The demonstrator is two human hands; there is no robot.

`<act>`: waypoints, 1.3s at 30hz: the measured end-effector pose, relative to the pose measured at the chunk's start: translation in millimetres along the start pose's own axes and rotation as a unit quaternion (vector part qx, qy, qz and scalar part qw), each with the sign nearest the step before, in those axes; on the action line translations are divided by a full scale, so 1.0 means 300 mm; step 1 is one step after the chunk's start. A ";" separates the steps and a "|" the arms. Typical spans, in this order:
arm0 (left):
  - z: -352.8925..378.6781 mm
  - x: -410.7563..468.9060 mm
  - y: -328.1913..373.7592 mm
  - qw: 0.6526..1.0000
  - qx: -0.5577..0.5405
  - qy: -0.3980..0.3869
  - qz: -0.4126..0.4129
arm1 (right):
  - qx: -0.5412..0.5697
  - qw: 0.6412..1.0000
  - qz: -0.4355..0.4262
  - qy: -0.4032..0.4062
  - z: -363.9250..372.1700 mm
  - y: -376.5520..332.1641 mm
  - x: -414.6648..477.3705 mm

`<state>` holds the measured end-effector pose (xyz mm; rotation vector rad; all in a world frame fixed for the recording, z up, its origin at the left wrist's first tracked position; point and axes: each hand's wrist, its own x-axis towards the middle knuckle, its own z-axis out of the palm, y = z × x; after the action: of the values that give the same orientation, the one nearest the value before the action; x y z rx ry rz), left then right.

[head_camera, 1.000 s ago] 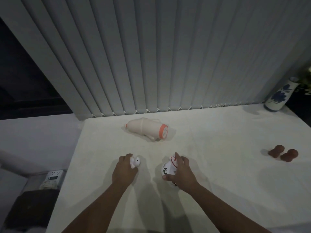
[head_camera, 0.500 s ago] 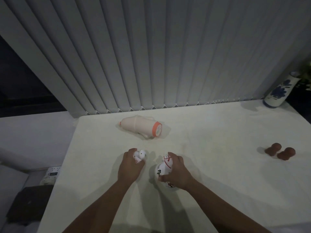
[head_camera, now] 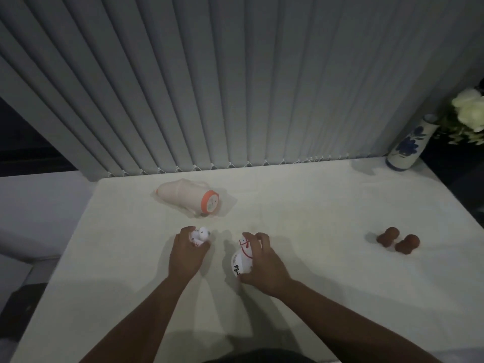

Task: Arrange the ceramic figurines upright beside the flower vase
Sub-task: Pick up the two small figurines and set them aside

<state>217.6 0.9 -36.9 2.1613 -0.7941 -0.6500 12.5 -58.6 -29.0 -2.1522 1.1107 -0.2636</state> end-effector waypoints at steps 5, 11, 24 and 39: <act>0.197 -0.027 0.163 0.997 -0.011 -0.076 0.013 | -0.063 0.998 0.011 0.017 -0.188 0.170 -0.012; 0.457 -0.058 0.336 0.989 0.006 -0.139 0.052 | -0.136 0.989 0.048 0.027 -0.388 0.370 -0.025; 0.671 -0.042 0.534 0.986 -0.042 -0.159 0.031 | -0.247 0.965 0.041 0.080 -0.538 0.548 0.070; 0.810 0.017 0.636 0.984 -0.027 -0.174 0.031 | -0.280 0.953 0.026 0.110 -0.530 0.616 0.032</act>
<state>-1.0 -217.5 -37.6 1.9914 -1.0072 -1.0226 -173.5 -216.4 -34.4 -2.6282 1.5084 -0.1808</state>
